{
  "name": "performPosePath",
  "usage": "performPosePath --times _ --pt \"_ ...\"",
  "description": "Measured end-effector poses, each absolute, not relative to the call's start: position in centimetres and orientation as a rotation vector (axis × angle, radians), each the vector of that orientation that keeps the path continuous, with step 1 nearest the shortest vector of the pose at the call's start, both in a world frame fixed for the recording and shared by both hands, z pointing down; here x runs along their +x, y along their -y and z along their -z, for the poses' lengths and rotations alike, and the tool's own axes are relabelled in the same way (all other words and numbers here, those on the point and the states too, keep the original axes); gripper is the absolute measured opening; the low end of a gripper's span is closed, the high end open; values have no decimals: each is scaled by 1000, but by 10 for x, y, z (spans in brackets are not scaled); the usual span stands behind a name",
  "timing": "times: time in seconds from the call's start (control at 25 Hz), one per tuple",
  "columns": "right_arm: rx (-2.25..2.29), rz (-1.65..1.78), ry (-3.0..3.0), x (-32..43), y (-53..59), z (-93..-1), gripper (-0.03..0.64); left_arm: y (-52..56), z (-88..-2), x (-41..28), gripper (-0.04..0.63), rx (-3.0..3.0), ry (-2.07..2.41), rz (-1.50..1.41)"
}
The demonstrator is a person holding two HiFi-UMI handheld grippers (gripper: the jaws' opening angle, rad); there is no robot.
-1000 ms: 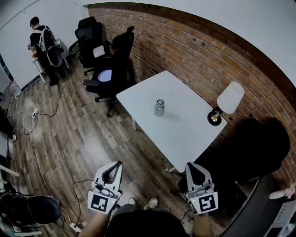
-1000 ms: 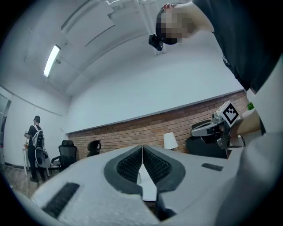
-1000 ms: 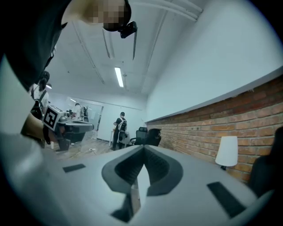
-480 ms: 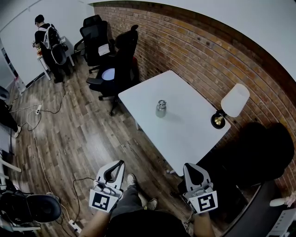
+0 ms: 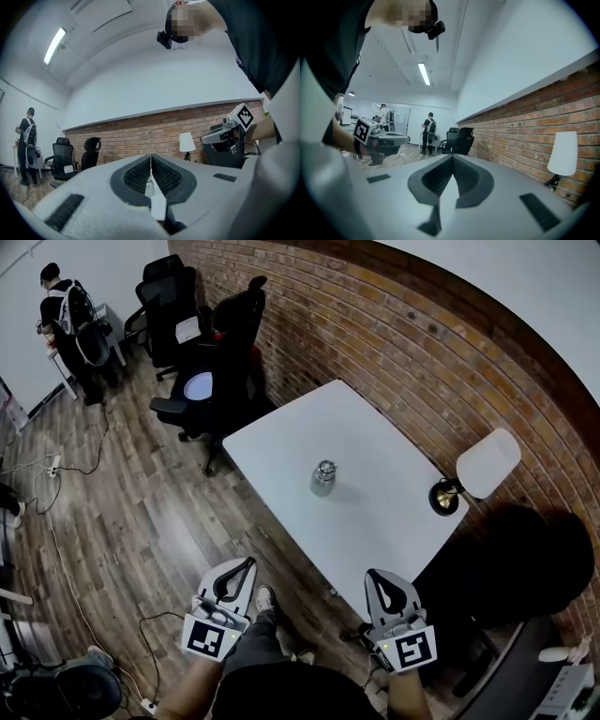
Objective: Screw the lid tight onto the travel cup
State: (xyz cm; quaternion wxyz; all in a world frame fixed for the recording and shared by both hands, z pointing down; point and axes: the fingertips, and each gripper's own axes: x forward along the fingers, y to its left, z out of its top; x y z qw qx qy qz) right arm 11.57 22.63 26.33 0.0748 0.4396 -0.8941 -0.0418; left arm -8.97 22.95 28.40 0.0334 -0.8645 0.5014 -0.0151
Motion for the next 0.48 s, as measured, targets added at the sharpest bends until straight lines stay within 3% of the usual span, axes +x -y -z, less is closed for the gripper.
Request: performPosePath --times 0.48 --pt "1440 114 2565 68 -117 -249 14 -99 -278 -128 28 -2793 -1394 -26"
